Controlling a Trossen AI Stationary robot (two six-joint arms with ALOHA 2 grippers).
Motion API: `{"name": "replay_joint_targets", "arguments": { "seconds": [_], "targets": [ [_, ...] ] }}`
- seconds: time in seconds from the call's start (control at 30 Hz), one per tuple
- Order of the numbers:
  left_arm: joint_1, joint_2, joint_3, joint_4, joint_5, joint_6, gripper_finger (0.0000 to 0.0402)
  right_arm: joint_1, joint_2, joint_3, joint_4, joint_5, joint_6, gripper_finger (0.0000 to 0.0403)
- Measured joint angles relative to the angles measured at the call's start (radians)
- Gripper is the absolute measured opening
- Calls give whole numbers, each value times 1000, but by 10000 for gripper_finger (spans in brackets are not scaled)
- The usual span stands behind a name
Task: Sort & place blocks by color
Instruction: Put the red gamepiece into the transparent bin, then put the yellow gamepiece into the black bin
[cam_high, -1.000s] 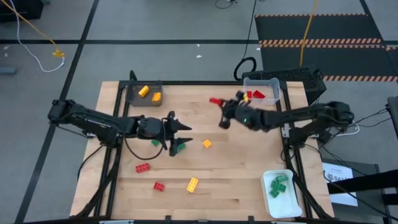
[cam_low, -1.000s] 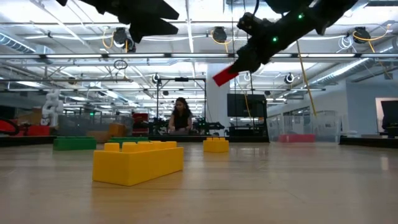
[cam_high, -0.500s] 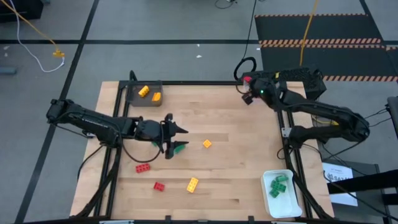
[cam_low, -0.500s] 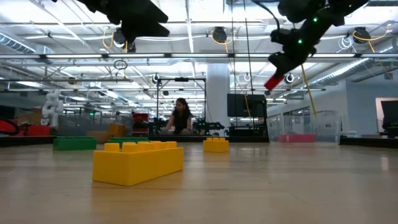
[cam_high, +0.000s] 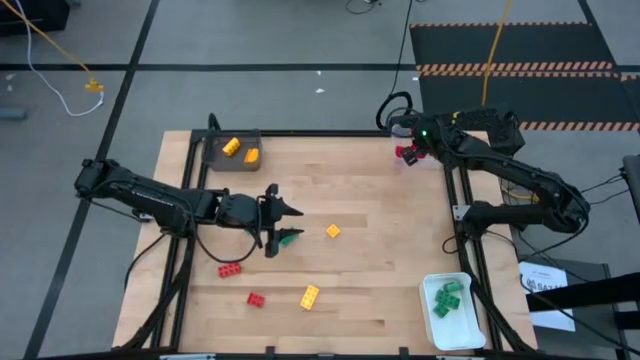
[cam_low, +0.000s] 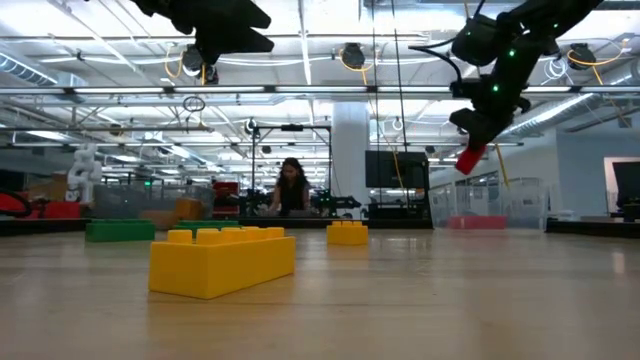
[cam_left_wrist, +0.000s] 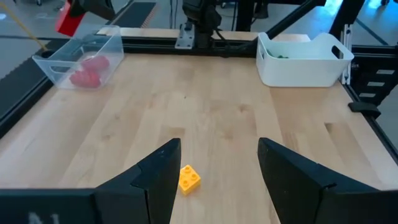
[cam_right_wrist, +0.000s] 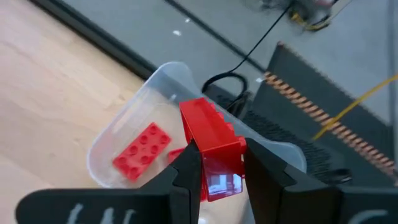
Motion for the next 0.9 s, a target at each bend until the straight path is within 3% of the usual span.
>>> {"name": "replay_joint_targets", "arguments": {
  "seconds": [0.23, 0.5, 0.63, 0.9],
  "targets": [
    [-1, 0, 0, 0, 1, -5, 216, -61, 32, 0, -20, -97, 22, 90],
    [-10, 0, 0, -1, 3, -5, 216, -69, 50, -2, -46, -97, 36, 198],
    [-10, 0, 0, -2, 3, -6, 216, -69, 50, -19, -43, -98, 36, 231],
    [-10, 1, 0, -35, 2, -25, 216, -17, 49, -54, -14, -105, 28, 246]
  ]
}}
